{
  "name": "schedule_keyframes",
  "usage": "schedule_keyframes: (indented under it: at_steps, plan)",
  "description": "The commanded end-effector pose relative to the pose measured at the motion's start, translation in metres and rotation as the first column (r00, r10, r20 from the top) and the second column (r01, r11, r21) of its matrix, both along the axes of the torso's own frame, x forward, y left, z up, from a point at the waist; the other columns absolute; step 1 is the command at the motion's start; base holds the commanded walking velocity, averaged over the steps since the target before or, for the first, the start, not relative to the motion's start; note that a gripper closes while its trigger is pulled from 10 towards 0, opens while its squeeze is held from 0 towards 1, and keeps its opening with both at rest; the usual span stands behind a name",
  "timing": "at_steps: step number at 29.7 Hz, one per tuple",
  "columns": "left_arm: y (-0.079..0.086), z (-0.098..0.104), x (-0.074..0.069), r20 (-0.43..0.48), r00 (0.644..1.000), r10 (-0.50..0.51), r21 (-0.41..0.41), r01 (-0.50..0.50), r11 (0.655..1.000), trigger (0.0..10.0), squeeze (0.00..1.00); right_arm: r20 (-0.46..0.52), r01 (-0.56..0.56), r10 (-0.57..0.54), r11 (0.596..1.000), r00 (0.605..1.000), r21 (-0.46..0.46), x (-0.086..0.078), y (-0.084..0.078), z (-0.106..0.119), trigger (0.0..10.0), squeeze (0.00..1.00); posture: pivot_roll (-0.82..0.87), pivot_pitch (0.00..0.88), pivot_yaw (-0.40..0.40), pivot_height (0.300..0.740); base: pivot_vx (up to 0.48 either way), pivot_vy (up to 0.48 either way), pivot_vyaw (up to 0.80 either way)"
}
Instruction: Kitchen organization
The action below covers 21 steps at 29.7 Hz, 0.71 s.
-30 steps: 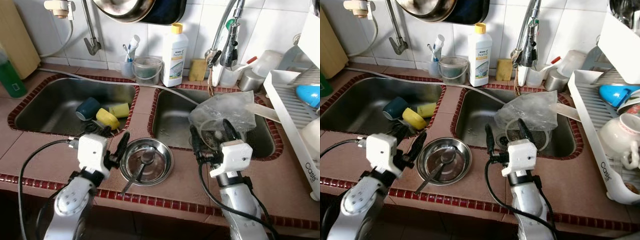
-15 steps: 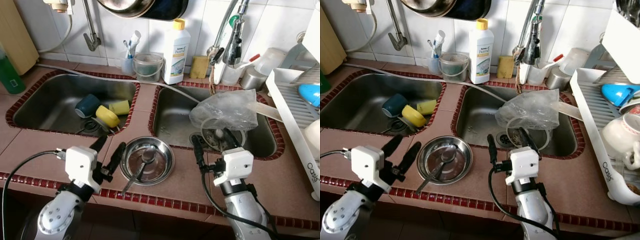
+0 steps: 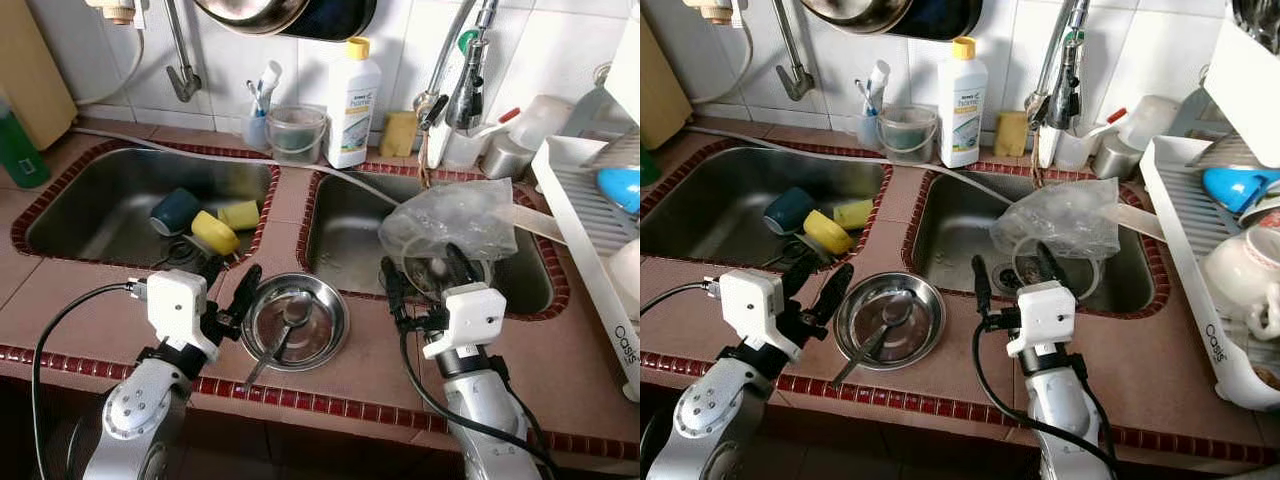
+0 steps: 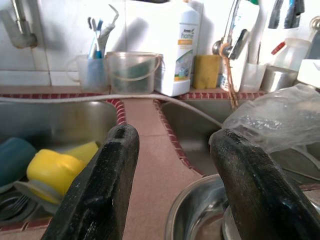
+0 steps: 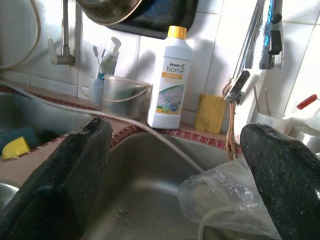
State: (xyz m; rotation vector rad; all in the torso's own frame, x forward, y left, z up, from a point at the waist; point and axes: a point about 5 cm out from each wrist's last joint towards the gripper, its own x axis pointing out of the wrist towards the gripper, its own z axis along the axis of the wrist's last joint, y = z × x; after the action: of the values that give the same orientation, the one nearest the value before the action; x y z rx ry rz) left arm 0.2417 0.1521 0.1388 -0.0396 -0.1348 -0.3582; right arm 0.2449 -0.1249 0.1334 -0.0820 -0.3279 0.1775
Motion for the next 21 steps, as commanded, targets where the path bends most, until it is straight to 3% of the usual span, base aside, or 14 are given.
schedule_keyframes:
  at_steps: [1, 21]
  plan:
    - [-0.0027, -0.0008, 0.0016, -0.006, 1.0, -0.017, 0.009, 0.017, 1.0, 10.0, 0.0, 0.003, 0.007, -0.007, 1.0, 1.0, 0.002, 0.0006, -0.0013, 0.0013, 10.0, 0.0, -0.06, 0.047, -0.006, 0.74, 0.0, 0.0, 0.0]
    - [-0.0062, 0.0004, 0.0046, 0.004, 0.999, -0.033, 0.003, 0.033, 0.999, 10.0, 0.0, 0.004, 0.017, -0.017, 1.0, 1.0, 0.002, 0.0005, -0.0011, 0.0018, 10.0, 0.0, -0.07, 0.045, -0.006, 0.74, -0.258, 0.0, 0.0]
